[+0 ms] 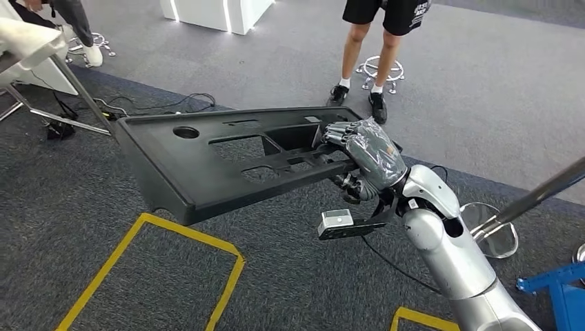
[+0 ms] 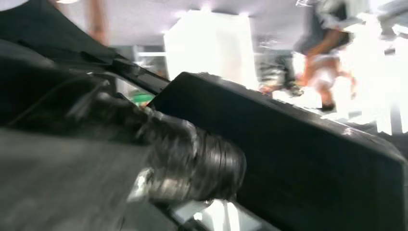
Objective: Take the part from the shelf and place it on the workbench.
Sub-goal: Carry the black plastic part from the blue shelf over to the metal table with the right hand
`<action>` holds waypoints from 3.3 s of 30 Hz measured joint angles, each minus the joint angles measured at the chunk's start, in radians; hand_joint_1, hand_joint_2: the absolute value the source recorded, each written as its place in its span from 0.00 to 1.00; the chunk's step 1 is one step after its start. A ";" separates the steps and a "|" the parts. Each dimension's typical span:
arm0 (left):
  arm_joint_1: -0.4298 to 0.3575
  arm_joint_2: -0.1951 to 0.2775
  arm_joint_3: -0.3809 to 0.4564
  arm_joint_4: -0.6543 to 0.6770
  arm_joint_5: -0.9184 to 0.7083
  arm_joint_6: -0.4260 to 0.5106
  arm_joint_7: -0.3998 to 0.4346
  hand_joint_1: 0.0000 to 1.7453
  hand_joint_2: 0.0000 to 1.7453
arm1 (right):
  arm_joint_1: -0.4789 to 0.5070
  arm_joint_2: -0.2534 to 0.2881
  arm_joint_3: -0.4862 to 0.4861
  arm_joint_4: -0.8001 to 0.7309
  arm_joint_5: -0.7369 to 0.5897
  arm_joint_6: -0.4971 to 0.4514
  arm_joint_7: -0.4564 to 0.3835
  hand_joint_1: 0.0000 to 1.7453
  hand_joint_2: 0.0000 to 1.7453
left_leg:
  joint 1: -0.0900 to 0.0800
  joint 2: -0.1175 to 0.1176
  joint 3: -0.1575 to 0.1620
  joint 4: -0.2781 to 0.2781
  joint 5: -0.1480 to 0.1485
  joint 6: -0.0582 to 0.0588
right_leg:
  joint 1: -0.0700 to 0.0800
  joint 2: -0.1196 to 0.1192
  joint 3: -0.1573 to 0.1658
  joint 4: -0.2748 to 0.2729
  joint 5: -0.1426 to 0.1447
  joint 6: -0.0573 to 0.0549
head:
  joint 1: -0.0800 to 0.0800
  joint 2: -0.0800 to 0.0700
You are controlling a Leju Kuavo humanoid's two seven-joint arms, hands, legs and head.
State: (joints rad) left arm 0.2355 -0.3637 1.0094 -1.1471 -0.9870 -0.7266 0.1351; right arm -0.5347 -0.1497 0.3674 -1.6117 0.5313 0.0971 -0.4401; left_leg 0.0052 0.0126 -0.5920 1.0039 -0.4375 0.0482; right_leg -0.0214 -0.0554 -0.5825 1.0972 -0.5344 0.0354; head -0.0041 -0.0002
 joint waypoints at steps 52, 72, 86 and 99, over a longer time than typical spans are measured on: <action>-0.021 -0.001 0.072 0.010 -0.018 -0.028 -0.022 0.00 1.00 | -0.020 0.004 0.010 0.028 -0.003 0.001 0.003 1.00 0.00 | 0.012 -0.006 -0.138 0.205 -0.028 -0.052 | 0.000 -0.016 0.104 -0.128 0.022 -0.037 | -0.003 0.000; -0.024 -0.002 0.091 0.013 -0.053 -0.055 -0.036 0.00 1.00 | -0.046 0.000 0.014 0.041 0.004 0.005 0.023 1.00 0.00 | 0.000 -0.159 0.060 0.015 -0.069 -0.005 | 0.014 0.126 -0.081 -0.074 0.130 -0.028 | 0.001 0.000; -0.050 0.001 0.150 0.017 -0.167 -0.066 -0.105 0.00 1.00 | -0.086 -0.005 0.017 0.056 0.017 0.001 0.053 1.00 0.00 | 0.002 0.001 -0.085 0.039 0.046 -0.040 | 0.008 -0.003 0.119 -0.110 -0.011 -0.022 | -0.004 0.000; -0.052 0.000 0.159 0.020 -0.109 -0.068 -0.076 0.00 1.00 | -0.093 -0.011 0.018 0.076 0.005 0.006 0.070 1.00 0.00 | -0.017 -0.037 0.063 0.015 -0.058 0.011 | 0.026 0.046 -0.111 0.058 -0.010 -0.037 | -0.002 0.000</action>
State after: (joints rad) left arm 0.1833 -0.3639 1.1682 -1.1274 -1.0960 -0.7941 0.0587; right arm -0.6272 -0.1605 0.3849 -1.5353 0.5364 0.1027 -0.3704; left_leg -0.0122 -0.0242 -0.5285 1.0190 -0.4955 0.0588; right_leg 0.0044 -0.0096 -0.6938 1.1552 -0.5444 -0.0015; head -0.0061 -0.0004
